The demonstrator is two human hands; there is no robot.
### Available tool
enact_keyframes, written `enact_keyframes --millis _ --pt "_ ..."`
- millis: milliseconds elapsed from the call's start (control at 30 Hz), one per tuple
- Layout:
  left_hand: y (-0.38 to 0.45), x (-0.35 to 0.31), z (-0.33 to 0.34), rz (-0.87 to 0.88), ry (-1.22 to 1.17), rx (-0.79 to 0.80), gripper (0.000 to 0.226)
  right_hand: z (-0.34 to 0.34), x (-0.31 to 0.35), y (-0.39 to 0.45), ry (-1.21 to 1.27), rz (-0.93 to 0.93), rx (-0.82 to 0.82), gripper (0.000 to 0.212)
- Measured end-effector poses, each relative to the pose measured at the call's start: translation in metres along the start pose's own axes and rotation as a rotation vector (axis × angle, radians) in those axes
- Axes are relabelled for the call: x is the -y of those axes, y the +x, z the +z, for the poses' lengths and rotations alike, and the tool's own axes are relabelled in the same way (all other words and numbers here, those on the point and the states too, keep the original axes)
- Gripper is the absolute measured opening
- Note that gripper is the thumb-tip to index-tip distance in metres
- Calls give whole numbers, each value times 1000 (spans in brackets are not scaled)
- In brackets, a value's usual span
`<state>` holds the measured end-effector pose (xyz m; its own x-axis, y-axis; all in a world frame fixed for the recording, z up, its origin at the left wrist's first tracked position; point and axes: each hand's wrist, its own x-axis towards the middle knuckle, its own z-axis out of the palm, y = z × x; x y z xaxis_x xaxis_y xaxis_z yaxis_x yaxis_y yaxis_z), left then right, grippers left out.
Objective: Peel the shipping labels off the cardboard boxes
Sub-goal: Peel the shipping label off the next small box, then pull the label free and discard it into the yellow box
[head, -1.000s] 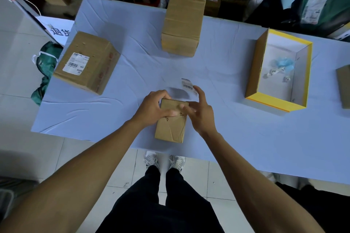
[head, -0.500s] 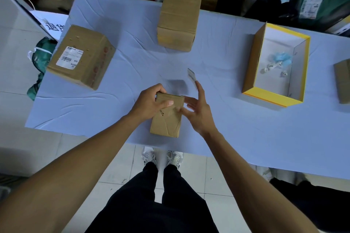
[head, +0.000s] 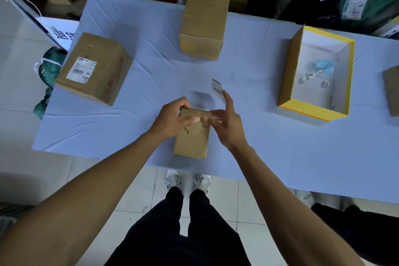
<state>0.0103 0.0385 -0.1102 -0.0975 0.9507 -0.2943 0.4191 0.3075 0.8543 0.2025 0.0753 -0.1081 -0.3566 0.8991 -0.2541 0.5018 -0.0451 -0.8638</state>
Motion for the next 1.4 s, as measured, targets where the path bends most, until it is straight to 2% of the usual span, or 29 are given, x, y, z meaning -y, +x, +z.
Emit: enact_keyframes --millis 67,100,133,233,367,433,533,567,633,733,833,933,1133,1200,1300,1400 --pt "-1 2 0 -2 7 -4 28 -4 2 -8 37 19 162 116" --pt "-1 2 1 0 14 -10 28 -4 4 -13 33 26 207 119" --pt "-2 3 1 3 16 -16 27 -3 5 -14 33 32 198 115" --pt "-3 0 2 22 9 -44 25 4 8 -6 13 45 -6 96" --pt "-4 0 1 4 21 -29 26 11 7 -7 -29 25 -62 95" --pt "-11 4 -4 16 25 5 51 9 7 -18 46 34 -19 108" --pt "-28 12 -18 44 158 234 123 7 2 -33 109 19 134 137" --pt "-33 15 -21 86 263 312 137 8 0 -36 101 9 183 144" --pt "-38 20 -22 140 376 385 147 10 -3 -38 69 -5 249 148" --pt "-32 22 -21 113 277 333 133 15 -2 -33 27 16 212 138" --pt "-20 15 -21 67 150 226 94 20 1 -27 -13 2 66 111" --pt "-9 12 -18 116 147 145 64 24 8 -21 -23 -4 -55 88" --pt "4 5 -14 -32 -81 145 45 20 24 -10 -55 -17 -155 71" --pt "6 2 -17 -46 -126 107 43 15 35 -3 -81 2 -206 60" --pt "6 -10 -31 -10 -30 -2 30 3 56 6 -156 27 -294 30" --pt "8 -35 -51 42 65 -32 33 -11 82 8 -111 59 -279 9"
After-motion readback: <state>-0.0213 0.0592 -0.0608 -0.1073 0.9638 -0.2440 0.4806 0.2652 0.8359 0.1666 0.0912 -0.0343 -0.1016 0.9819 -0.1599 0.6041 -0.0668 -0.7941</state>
